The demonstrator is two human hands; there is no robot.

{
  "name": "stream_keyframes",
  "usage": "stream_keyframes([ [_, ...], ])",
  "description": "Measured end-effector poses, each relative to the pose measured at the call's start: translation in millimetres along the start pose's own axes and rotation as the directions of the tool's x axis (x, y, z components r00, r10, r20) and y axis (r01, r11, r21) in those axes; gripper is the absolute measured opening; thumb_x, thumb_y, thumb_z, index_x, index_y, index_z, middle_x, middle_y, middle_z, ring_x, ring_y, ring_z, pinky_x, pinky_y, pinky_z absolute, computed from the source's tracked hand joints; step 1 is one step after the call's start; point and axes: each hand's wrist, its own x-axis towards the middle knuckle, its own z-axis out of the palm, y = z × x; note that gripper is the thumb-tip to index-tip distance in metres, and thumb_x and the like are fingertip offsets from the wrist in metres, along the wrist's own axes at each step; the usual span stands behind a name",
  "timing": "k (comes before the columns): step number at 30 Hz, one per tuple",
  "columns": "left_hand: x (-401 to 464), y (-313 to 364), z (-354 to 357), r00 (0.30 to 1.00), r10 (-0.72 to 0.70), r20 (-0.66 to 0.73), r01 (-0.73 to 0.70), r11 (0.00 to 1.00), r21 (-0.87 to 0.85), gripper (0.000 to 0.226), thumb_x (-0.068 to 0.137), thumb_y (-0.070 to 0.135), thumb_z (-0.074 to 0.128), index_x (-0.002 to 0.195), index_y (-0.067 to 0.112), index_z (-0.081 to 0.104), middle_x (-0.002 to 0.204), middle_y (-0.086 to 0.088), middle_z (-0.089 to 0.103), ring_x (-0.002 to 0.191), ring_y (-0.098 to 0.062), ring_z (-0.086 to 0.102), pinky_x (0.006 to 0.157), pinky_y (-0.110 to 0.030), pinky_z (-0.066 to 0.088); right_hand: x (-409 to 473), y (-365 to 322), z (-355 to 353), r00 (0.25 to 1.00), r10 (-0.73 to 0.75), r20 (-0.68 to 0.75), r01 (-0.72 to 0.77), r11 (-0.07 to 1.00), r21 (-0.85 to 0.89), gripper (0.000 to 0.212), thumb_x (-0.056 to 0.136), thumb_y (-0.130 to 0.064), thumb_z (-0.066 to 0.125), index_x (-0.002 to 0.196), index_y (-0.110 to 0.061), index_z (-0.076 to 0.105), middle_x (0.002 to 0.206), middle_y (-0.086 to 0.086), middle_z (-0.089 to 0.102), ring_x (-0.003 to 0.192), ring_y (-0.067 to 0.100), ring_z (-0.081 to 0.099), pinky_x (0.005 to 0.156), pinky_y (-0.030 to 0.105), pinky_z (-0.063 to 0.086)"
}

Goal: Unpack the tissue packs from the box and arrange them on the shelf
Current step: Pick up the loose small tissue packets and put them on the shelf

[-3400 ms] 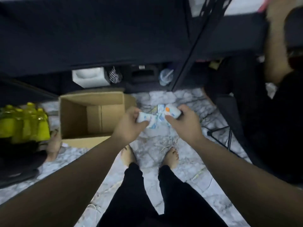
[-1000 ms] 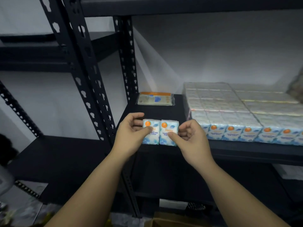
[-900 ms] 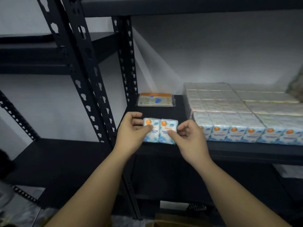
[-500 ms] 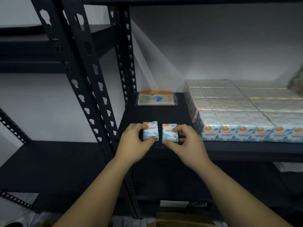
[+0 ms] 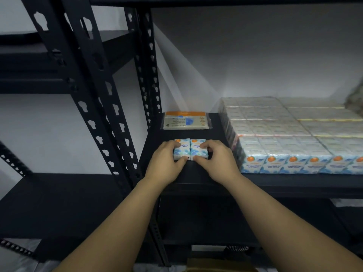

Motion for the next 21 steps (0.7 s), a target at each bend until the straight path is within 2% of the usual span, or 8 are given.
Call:
stream_keyframes([
  [7, 32, -1, 7, 0.999, -0.047, 0.011, 0.047, 0.999, 0.014, 0.044, 0.094, 0.032, 0.071, 0.133, 0.018, 0.056, 0.132, -0.001, 0.057, 0.117, -0.02, 0.058, 0.09, -0.028, 0.045, 32, 4, 10, 1.0, -0.009, 0.019, 0.009, 1.0, -0.009, 0.042, 0.088, -0.028, 0.081, 0.124, -0.017, 0.065, 0.127, 0.002, 0.063, 0.113, 0.018, 0.061, 0.089, 0.025, 0.046],
  [11, 39, -2, 10, 0.997, -0.069, 0.019, 0.068, 0.997, 0.024, 0.045, 0.096, 0.032, 0.067, 0.138, 0.021, 0.054, 0.136, 0.0, 0.056, 0.12, -0.02, 0.057, 0.095, -0.032, 0.048, 39, 6, 14, 1.0, -0.003, 0.009, 0.004, 1.0, -0.021, 0.042, 0.089, -0.029, 0.079, 0.126, -0.018, 0.064, 0.127, 0.001, 0.065, 0.112, 0.017, 0.062, 0.094, 0.034, 0.053],
  [21, 36, -5, 11, 0.999, -0.049, 0.015, 0.049, 0.999, 0.017, 0.044, 0.1, 0.032, 0.063, 0.141, 0.022, 0.052, 0.143, 0.001, 0.052, 0.124, -0.021, 0.055, 0.098, -0.037, 0.049, 37, 4, 14, 1.0, -0.017, 0.012, 0.018, 0.998, -0.067, 0.04, 0.09, -0.034, 0.077, 0.126, -0.021, 0.063, 0.129, -0.002, 0.065, 0.114, 0.017, 0.061, 0.097, 0.038, 0.053],
])
